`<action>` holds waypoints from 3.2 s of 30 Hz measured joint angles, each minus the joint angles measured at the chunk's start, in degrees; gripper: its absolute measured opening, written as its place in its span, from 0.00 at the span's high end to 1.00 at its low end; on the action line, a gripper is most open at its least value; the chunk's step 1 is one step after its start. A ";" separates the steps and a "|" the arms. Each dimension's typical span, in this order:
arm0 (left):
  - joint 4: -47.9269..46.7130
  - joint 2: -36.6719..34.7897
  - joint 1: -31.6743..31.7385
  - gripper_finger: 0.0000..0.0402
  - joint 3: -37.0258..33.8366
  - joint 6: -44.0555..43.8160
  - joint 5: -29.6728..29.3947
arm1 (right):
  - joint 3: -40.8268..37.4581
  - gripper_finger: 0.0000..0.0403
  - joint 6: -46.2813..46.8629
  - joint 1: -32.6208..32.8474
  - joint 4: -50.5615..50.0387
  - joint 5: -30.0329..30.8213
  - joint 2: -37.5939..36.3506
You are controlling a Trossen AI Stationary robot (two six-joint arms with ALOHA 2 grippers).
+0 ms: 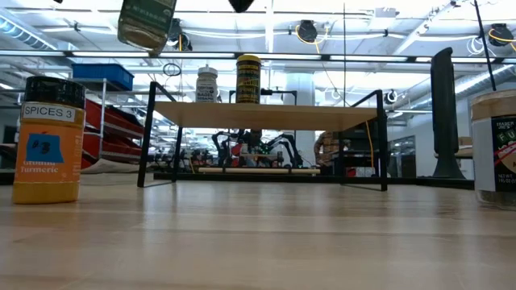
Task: Shelf spices
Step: Remove the green seasoning bottle from the shelf
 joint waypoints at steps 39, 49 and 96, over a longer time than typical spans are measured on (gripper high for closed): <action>5.50 0.00 2.56 0.48 0.02 8.44 5.38 | 1.31 0.28 -1.00 0.00 2.99 -1.75 4.38; 5.85 0.00 2.52 0.48 0.04 8.66 5.42 | 1.31 0.45 -0.19 0.00 2.83 -1.70 4.38; 5.24 -17.05 -3.38 0.19 0.66 23.78 -2.49 | 1.18 0.51 2.16 0.01 5.58 -0.97 7.13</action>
